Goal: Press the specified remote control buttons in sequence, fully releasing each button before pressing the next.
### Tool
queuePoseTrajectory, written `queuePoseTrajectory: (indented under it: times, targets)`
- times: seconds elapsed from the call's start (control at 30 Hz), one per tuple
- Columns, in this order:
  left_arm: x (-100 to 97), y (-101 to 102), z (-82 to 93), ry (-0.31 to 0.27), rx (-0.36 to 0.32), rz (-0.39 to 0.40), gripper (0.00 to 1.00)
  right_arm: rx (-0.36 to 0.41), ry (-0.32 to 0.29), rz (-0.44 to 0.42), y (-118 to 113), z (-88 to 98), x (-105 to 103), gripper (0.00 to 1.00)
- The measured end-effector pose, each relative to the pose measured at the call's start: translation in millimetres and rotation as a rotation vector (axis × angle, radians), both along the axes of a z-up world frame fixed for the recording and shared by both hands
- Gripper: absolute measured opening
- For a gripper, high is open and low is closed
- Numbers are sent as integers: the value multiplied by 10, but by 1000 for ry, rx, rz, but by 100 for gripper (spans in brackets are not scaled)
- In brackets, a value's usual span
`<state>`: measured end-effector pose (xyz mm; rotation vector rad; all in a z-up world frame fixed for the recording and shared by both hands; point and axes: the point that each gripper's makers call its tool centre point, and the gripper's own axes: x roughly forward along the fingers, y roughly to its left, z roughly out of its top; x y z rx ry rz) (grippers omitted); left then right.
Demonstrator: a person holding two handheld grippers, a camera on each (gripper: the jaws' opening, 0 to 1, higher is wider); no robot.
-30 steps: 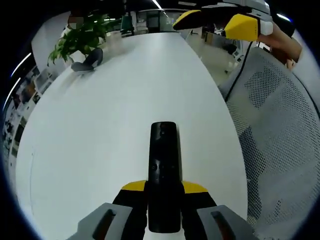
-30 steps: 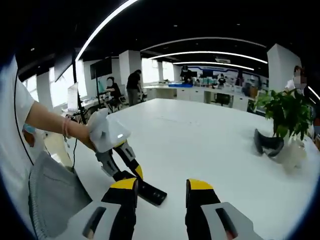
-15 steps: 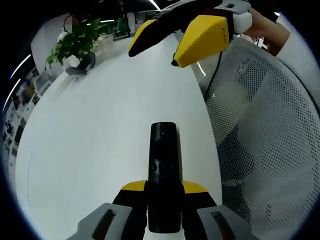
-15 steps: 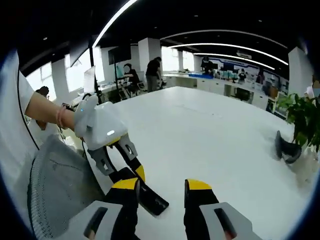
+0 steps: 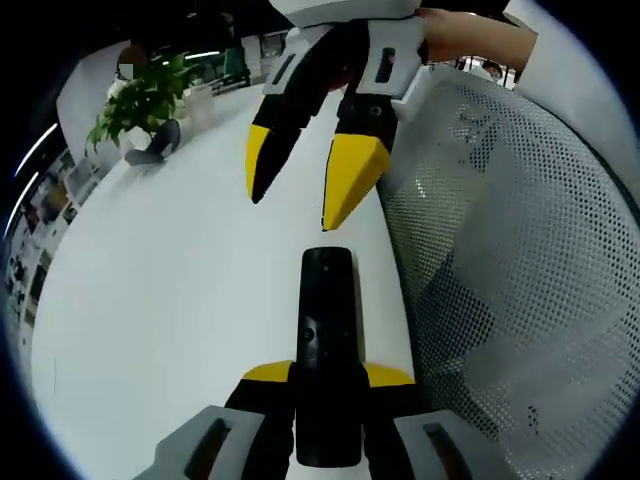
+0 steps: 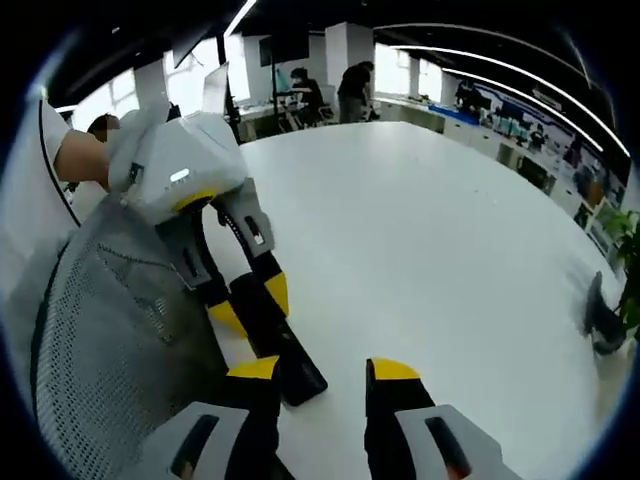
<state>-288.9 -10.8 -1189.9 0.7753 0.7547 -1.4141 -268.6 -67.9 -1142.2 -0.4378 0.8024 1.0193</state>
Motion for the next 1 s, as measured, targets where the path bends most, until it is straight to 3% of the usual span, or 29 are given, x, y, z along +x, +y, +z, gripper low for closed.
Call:
queuePoseTrajectory:
  times: [0.37, 0.77, 1.0]
  targets:
    - [5, 7, 3, 29, -52, 25, 24, -114, 32, 211, 19, -124, -166, 21]
    - [0, -6, 6, 28, -85, 49, 24, -188, 65, 333, -14, -283, -189, 9]
    - [-7, -8, 6, 26, -98, 64, 24, -255, 53, 406, -58, -354, -196, 6]
